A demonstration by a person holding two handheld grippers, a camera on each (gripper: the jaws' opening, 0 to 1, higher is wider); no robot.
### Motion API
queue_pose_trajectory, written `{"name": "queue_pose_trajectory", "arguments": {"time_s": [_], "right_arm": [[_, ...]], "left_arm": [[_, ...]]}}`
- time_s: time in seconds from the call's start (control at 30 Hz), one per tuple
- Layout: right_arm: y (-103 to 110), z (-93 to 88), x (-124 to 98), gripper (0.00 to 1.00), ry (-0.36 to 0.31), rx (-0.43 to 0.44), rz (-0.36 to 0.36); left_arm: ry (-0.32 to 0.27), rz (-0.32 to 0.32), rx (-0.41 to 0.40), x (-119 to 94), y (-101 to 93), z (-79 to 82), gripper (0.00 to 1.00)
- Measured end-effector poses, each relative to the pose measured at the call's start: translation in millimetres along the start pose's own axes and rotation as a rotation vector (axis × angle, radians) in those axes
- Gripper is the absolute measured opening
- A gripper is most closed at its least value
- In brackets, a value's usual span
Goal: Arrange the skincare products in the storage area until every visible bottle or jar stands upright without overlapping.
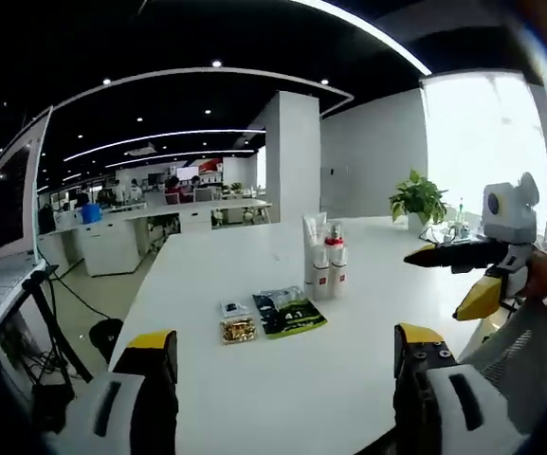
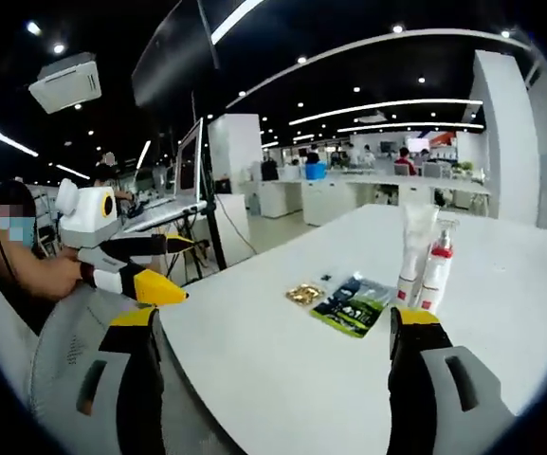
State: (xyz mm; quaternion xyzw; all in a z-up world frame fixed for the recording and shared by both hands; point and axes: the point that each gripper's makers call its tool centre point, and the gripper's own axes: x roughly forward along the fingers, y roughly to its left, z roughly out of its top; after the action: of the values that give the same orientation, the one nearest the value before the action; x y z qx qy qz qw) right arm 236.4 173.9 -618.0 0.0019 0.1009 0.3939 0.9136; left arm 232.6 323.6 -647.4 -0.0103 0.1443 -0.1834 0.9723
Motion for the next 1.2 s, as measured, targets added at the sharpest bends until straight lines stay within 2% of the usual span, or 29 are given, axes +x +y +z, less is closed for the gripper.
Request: {"name": "queue_pose_trajectory", "arguments": {"time_s": [0.03,0.1,0.13,0.2,0.27,0.3,0.43,0.57,0.8,0.97,1.2], "right_arm": [[2.4,6.7,-1.4,0.98,-0.028,-0.012,0.011],[4.7,9.0,-2.7,0.97,-0.037,-0.004,0.019],[5.6,8.3,-1.9,0.96,-0.032,-0.003,0.024],[5.7,3.9,0.0,0.94,-0.008,-0.022,0.023],[5.8,4.2,0.1,0.93,-0.009,-0.018,0.021],[6.0,5.6,-0.2,0.93,-0.015,-0.018,0.020],[4.9,11.6,-4.0,0.92,-0.036,-0.051,-0.006],[1.8,8.6,-6.8,0.92,-0.024,-0.045,-0.036],[-2.9,4.3,-7.1,0.91,0.013,-0.037,-0.084],[-4.3,-4.8,-2.6,0.91,0.060,-0.055,-0.104],[-10.4,-15.5,0.6,0.90,0.111,-0.064,-0.135]], "left_arm": [[0.001,-0.005,0.003,-1.4,0.6,3.0,0.96],[-0.015,-0.019,0.015,-5.6,1.3,11.2,0.95],[-0.028,-0.026,0.060,-6.8,2.9,15.6,0.95],[-0.004,-0.028,0.124,-8.0,12.2,12.1,0.94],[0.059,-0.001,0.082,-6.2,28.7,-0.9,0.93],[0.069,0.007,0.055,-3.7,34.9,-2.9,0.93],[0.057,-0.017,0.111,1.7,39.6,2.1,0.93],[0.077,-0.031,0.088,-1.6,49.0,-4.2,0.92],[0.107,-0.054,0.059,-5.1,52.9,-15.9,0.92],[0.106,-0.048,0.013,-1.2,61.6,-16.1,0.92],[0.105,-0.069,0.020,2.0,56.7,-18.6,0.91]]}}
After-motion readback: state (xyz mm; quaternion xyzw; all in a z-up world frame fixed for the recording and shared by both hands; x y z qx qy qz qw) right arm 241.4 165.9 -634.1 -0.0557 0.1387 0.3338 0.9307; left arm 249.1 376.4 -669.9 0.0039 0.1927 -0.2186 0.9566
